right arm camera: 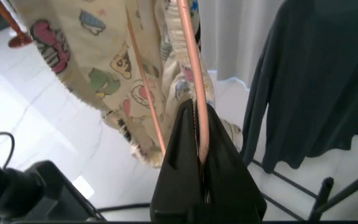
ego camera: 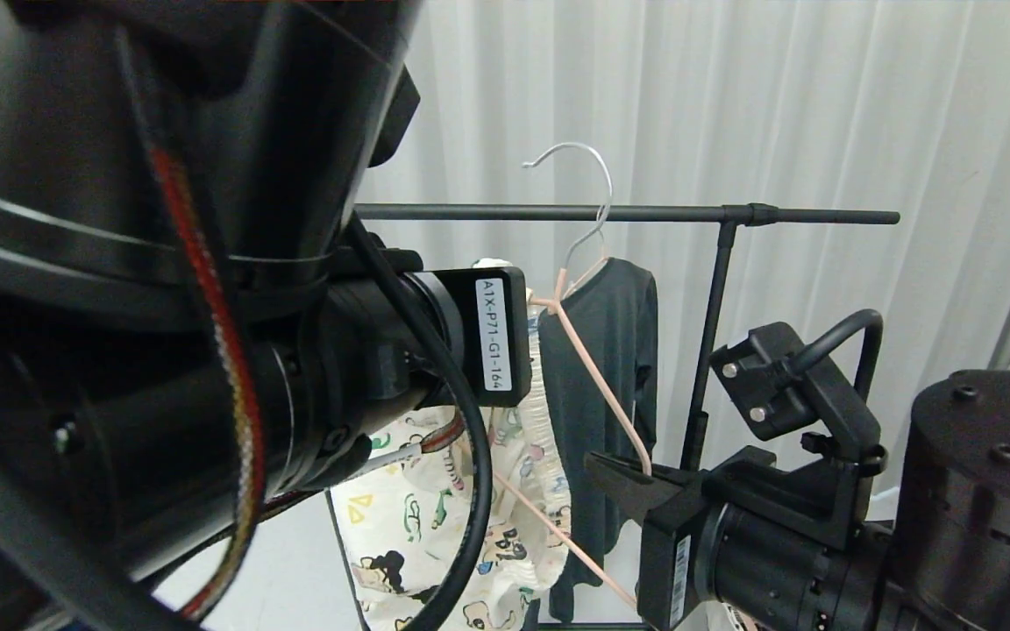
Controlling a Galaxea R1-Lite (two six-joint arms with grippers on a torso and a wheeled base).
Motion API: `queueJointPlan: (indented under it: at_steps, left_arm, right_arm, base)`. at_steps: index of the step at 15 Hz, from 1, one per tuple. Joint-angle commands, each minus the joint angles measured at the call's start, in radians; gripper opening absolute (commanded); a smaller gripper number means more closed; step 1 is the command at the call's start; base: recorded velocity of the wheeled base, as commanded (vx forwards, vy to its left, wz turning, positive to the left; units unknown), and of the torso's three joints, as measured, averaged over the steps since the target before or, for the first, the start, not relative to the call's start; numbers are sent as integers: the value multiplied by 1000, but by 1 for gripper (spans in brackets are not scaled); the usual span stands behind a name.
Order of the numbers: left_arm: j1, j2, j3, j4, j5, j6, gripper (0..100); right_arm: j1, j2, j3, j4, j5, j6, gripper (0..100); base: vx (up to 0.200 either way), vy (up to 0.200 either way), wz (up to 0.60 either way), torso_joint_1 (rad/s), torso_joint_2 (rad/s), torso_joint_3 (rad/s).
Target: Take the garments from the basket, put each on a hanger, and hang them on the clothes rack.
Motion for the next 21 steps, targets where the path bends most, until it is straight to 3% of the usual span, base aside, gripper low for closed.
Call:
queueJointPlan:
  at_steps: [1,7,11,14,15,16,19,21]
  left_arm:
    - [-12,-17,0,1,1,0,100]
    - [-55,-57,3,-3,2,-2,100]
    - [-55,-163,115,-1,2,11,100]
    - [-55,-237,221,-1,2,58,100]
    - [-53,-278,290,-4,-3,144,100]
    - [-53,-310,322,-9,-50,202,100]
    - [-39,-407,364,-10,-300,362,100]
    - [-13,-433,399,-10,-409,452,100]
  right_arm:
    - [-1,-5,0,-7,-5,-1,0]
    - [-29,-28,11,-56,-9,-52,0]
    - [-50,-119,148,-113,-9,-124,0]
    - [-50,-192,232,-122,-9,-171,0]
    - [-49,-235,280,-122,-8,-214,0]
    - [-44,-266,309,-122,-3,-242,0]
    - [-31,-355,405,-122,43,-312,0]
    - [-3,-402,471,-120,87,-372,0]
  base:
    - [0,0,0,0,0,0]
    - [0,0,0,0,0,0]
    - [0,0,0,0,0,0]
    - [0,0,0,0,0,0]
    - [0,0,0,0,0,0]
    - [0,0,0,0,0,0]
    - [0,0,0,0,0,0]
    - [0,0,0,0,0,0]
